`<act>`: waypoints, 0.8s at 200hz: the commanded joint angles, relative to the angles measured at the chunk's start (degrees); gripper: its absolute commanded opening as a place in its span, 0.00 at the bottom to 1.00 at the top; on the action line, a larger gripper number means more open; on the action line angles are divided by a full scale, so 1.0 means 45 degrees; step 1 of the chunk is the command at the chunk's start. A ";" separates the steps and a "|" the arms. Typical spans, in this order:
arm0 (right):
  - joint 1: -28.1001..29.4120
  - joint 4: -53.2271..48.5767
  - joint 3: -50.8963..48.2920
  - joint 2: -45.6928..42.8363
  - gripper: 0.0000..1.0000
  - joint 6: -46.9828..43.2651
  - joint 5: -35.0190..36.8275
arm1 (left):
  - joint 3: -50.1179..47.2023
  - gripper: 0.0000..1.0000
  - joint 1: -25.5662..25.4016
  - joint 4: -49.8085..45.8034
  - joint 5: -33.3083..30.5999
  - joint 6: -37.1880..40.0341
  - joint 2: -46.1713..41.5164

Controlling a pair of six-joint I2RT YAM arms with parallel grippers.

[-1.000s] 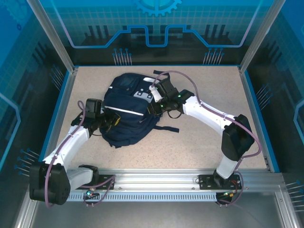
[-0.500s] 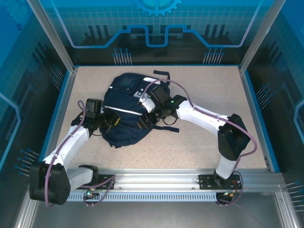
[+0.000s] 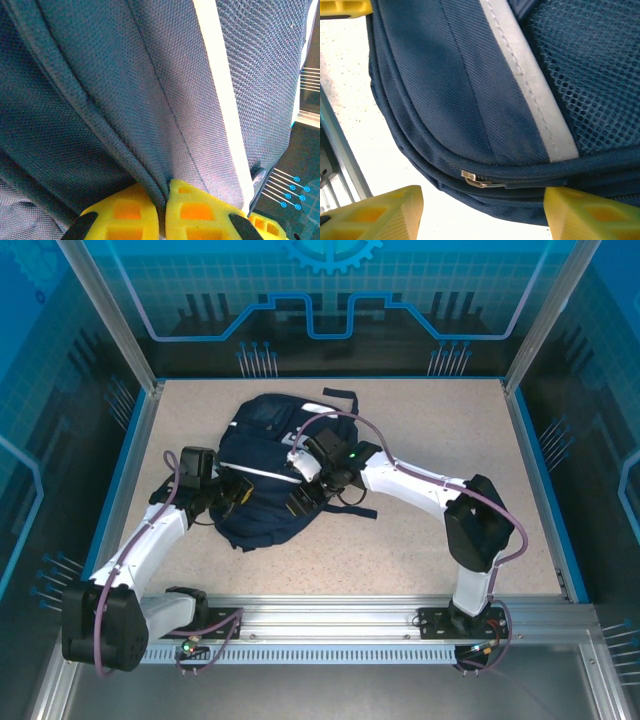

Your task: Pack books, pencil case, and school supplies into a backpack

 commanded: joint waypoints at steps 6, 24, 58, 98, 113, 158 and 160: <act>0.0120 -0.0299 0.0312 -0.0380 0.74 0.0327 0.1534 | 0.0444 0.00 0.0008 -0.0406 0.0388 0.0540 -0.0204; 0.0077 -0.0062 0.0083 -0.0763 0.82 0.0562 0.2275 | 0.0428 0.01 0.0006 -0.0417 0.0355 0.0562 -0.0237; 0.0044 0.0006 0.0249 -0.0396 0.85 0.0413 0.1473 | 0.0458 0.01 0.0006 -0.0420 0.0337 0.0573 -0.0216; 0.0329 0.0112 0.0544 0.0155 0.83 -0.0075 0.0374 | 0.0476 0.00 0.0006 -0.0415 0.0334 0.0570 -0.0228; 0.0337 0.0104 0.0647 0.0319 0.82 -0.0101 0.0222 | 0.0475 0.01 0.0006 -0.0418 0.0375 0.0562 -0.0230; 0.0466 0.0100 0.0714 0.0466 0.79 -0.0396 -0.0460 | 0.0454 0.00 0.0006 -0.0393 0.0402 0.0507 -0.0260; 0.0481 0.0086 0.0730 0.0474 0.79 -0.0398 -0.0482 | 0.0459 0.00 0.0006 -0.0385 0.0403 0.0490 -0.0256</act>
